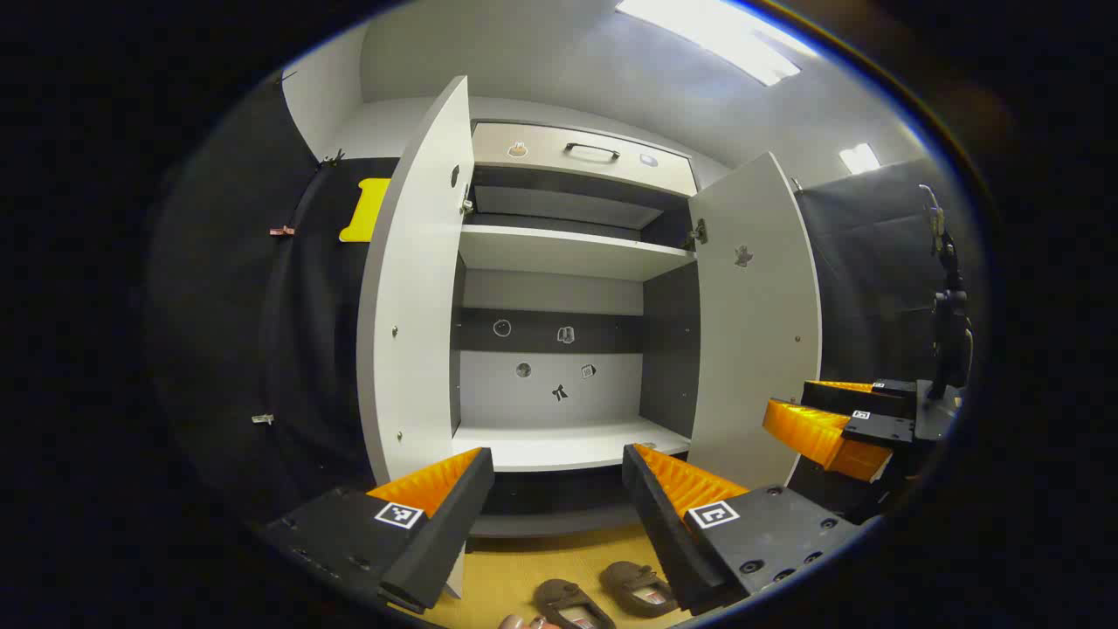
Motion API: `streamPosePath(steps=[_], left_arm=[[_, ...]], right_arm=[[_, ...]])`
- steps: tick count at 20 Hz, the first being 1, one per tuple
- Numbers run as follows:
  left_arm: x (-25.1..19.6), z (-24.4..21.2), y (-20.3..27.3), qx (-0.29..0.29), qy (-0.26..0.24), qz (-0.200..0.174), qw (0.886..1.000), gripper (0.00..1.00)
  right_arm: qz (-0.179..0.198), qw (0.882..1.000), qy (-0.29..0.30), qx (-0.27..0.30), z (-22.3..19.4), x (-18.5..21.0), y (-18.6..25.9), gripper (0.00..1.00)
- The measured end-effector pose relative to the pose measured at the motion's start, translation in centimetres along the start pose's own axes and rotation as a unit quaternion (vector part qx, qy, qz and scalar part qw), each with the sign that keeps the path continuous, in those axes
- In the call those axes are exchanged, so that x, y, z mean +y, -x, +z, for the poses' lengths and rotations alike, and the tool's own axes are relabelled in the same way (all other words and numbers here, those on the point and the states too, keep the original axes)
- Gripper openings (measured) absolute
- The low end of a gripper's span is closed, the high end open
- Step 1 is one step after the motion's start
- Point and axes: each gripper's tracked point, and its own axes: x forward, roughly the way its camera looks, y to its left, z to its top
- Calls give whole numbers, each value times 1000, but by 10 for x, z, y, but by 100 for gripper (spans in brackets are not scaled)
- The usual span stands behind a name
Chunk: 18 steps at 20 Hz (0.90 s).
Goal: Grab one shoe with the right hand and put it into the shoe cabinet, grab the other shoe with the left hand and put it into the shoe cabinet; then close the right door with the right hand and the left door with the left hand.
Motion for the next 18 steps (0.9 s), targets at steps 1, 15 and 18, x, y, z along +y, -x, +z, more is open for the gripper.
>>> streamPosePath(steps=[1, 15, 18], left_arm=[[1, 0, 0, 0, 0, -4, 1000, 94], [-1, 4, -2, -2, -5, -23, 1000, 94], [-1, 5, 1, -5, -4, -21, 1000, 94]], right_arm=[[-3, 1000, 0, 1, 0, 0, 0, 98], [-6, 1000, -2, 4, -2, 1, 1, 98], [-5, 1000, -3, 5, -3, 2, 2, 98]])
